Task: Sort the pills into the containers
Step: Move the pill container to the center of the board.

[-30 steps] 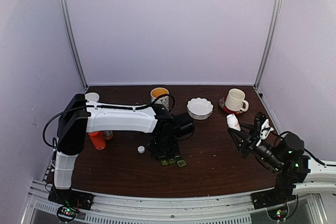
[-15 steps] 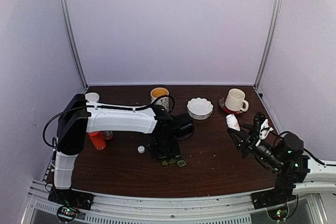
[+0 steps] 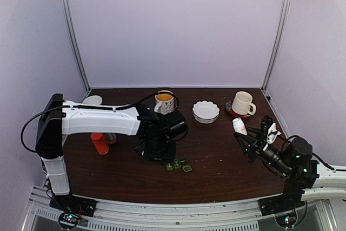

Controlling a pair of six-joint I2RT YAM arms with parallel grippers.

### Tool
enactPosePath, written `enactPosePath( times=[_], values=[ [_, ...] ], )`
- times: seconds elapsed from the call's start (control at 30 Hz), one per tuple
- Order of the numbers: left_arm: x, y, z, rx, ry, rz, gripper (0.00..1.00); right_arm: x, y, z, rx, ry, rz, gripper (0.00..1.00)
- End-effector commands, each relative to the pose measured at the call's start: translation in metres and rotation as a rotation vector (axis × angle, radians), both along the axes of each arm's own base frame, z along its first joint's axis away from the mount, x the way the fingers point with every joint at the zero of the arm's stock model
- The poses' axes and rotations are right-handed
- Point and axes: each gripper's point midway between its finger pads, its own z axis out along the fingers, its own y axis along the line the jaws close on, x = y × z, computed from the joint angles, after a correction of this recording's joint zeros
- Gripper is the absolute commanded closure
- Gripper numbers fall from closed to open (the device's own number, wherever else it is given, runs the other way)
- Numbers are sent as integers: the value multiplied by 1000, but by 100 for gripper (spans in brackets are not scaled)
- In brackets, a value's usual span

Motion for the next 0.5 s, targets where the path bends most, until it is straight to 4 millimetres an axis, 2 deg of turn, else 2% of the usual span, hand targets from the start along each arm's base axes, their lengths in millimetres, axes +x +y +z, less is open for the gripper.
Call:
enactPosePath(
  times=[0.0,0.07,0.17,0.27,0.47],
  values=[
    [-18,-14,-12,-115,95,-74,57,-1,0,7,19,-24,6,82],
    [-23,-28,-21,-202,130,-64,57,-1,0,7,19,-24,5,82],
    [-21,-38,-30,-272,158,-42,56,-1,0,8,15,-23,7,82],
    [-14,-41,-31,-314,168,19,51,-2,0,7,13,-21,10,82],
    [-10,-53,-23,-462,175,166,51,-1,1,8,13,-22,10,82]
  ],
)
